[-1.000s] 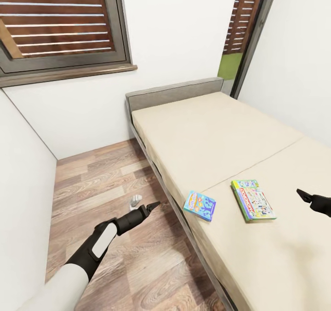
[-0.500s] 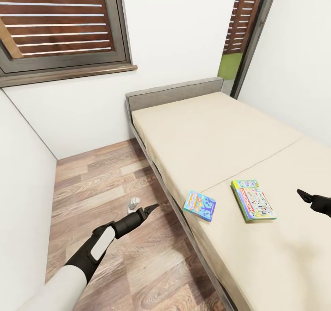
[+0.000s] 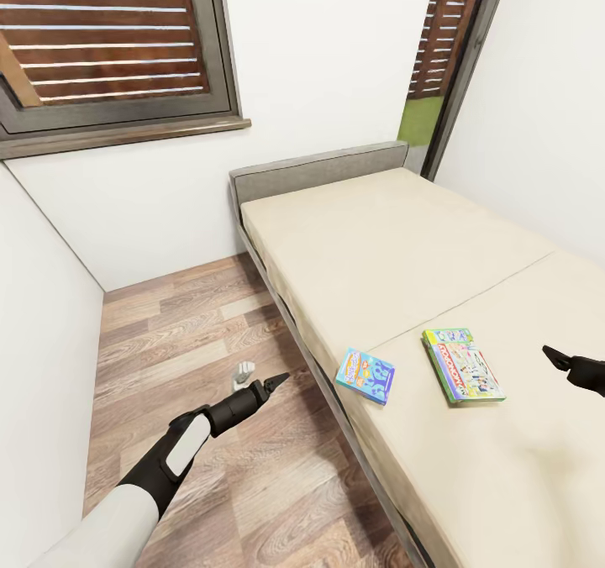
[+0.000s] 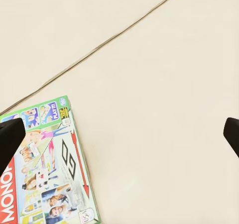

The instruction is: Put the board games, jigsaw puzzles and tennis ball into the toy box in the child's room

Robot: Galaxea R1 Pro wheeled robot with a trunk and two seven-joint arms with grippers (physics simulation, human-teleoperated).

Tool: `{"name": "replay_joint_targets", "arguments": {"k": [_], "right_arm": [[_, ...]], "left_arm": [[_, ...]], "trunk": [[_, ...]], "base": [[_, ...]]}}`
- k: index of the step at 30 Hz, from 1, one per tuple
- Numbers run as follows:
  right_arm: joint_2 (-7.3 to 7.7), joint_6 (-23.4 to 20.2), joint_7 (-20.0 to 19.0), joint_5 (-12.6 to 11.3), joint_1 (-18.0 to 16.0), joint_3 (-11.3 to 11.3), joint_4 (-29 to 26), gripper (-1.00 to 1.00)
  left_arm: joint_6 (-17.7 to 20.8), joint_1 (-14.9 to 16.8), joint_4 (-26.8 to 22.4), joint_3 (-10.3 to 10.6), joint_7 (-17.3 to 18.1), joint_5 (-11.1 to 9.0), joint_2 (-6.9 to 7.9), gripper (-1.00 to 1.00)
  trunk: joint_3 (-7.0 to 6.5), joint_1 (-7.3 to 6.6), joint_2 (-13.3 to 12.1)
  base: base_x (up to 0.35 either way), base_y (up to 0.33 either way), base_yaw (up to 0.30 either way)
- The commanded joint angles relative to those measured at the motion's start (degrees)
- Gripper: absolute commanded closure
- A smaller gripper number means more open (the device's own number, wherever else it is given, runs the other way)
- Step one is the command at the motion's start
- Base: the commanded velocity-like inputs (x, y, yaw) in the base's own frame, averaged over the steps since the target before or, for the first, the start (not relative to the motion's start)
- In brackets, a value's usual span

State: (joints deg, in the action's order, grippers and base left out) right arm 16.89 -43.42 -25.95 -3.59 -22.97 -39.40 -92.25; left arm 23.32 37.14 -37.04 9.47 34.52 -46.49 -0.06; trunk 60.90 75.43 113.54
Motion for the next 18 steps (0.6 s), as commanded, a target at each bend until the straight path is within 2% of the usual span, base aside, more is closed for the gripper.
{"name": "replay_joint_targets", "arguments": {"k": [1,10,12,18], "right_arm": [[0.02,-0.4,-0.1,-0.4,0.0,-0.1,0.0,-1.0],[0.17,-0.4,-0.1,-0.4,0.0,-0.1,0.0,-1.0],[0.25,-0.4,-0.1,-0.4,0.0,-0.1,0.0,-1.0],[0.33,-0.4,-0.1,-0.4,-0.1,-0.1,0.0,-1.0]], "left_arm": [[0.6,0.0,0.0,0.0,-0.4,-0.6,-0.09,-1.0],[1.0,0.2,-0.7,0.1,-4.3,-0.8,-0.69,-1.0],[1.2,0.1,-2.1,0.1,-5.7,-0.8,-0.86,-1.0],[1.6,-0.1,-4.8,0.2,-7.0,-0.9,-0.97,-1.0]], "trunk": [[0.04,-0.01,0.0],[0.04,-0.01,0.0],[0.04,-0.01,0.0],[0.04,-0.01,0.0]], "base": [[0.0,0.0,0.0],[0.0,0.0,0.0],[0.0,0.0,0.0],[0.0,0.0,0.0]]}}
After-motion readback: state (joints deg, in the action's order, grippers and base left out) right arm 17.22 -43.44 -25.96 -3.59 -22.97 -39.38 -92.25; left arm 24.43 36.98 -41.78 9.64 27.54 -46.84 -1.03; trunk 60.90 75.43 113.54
